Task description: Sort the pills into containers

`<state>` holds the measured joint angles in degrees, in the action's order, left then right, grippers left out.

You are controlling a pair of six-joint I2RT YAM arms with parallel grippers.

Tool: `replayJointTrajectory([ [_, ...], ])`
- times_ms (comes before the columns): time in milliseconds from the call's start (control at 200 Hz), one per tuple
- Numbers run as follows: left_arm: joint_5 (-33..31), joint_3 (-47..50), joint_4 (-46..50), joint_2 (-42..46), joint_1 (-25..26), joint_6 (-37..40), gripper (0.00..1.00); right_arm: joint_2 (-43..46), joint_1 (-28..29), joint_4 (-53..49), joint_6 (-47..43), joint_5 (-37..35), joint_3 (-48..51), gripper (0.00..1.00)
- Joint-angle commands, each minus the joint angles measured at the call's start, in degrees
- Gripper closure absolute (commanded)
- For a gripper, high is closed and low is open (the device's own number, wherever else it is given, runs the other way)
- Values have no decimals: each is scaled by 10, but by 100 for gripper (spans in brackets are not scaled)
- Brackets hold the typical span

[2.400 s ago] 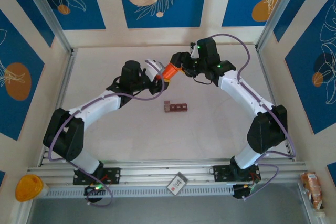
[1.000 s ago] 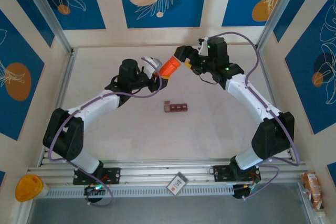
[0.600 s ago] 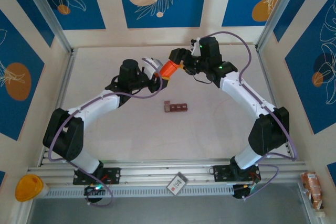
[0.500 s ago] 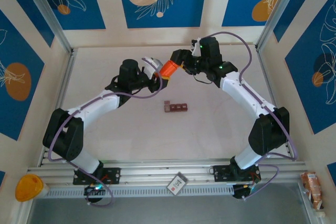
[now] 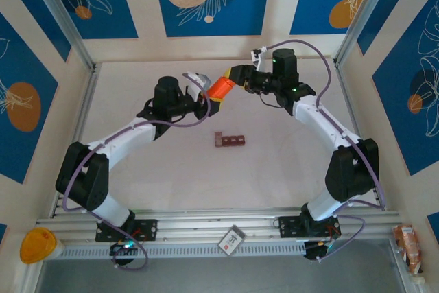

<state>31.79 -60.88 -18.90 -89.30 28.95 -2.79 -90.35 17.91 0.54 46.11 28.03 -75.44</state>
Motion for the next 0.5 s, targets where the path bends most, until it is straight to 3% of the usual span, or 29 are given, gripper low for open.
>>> replayJointTrajectory([
  [0, 117, 1, -85, 16, -8, -81, 100, 1, -31, 136, -37, 94, 16, 55],
  [115, 127, 12, -116, 19, -8, -111, 100, 1, -33, 145, -49, 116, 13, 55],
  [420, 133, 15, -103, 22, -9, -105, 100, 15, -34, 121, -95, 114, 7, 55],
  [495, 130, 12, -97, 21, -9, -102, 100, 16, -33, 101, -104, 112, -2, 46],
])
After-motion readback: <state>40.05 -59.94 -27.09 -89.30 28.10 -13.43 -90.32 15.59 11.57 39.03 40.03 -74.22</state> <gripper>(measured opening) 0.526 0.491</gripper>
